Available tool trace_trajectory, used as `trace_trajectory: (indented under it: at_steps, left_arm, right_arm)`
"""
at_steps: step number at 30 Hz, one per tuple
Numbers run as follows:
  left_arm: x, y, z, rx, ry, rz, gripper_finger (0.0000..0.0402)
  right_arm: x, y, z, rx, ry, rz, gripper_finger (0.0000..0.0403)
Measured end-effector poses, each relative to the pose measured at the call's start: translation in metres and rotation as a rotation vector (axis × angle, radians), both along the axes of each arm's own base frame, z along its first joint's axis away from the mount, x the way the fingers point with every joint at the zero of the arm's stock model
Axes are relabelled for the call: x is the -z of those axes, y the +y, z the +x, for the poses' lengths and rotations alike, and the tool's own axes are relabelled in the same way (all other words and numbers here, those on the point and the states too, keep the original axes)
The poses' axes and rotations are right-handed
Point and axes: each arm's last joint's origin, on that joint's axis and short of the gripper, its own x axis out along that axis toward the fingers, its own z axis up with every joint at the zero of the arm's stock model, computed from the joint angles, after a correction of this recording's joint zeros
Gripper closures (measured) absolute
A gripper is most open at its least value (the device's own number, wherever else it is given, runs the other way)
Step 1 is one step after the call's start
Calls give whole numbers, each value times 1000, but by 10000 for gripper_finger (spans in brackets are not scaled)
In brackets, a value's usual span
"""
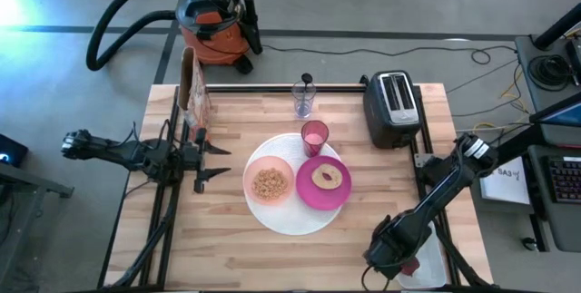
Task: Arrange a breakfast setting
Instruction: Put the red apple on the white table mat at the top right of the orange bowl
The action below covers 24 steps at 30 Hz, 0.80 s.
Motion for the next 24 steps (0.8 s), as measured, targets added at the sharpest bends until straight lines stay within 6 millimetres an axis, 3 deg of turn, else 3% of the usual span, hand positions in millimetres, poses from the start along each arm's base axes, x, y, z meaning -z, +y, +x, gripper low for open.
trace_trajectory:
  at_steps: [13,24]
  left_arm:
    - [-2,0,1,-7,-3,6,200]
    - [-3,0,2,-10,-11,7,200]
  right_arm:
    - [35,-1,-9,23,-42,60,80]
    - [38,-2,-13,-33,3,119,87]
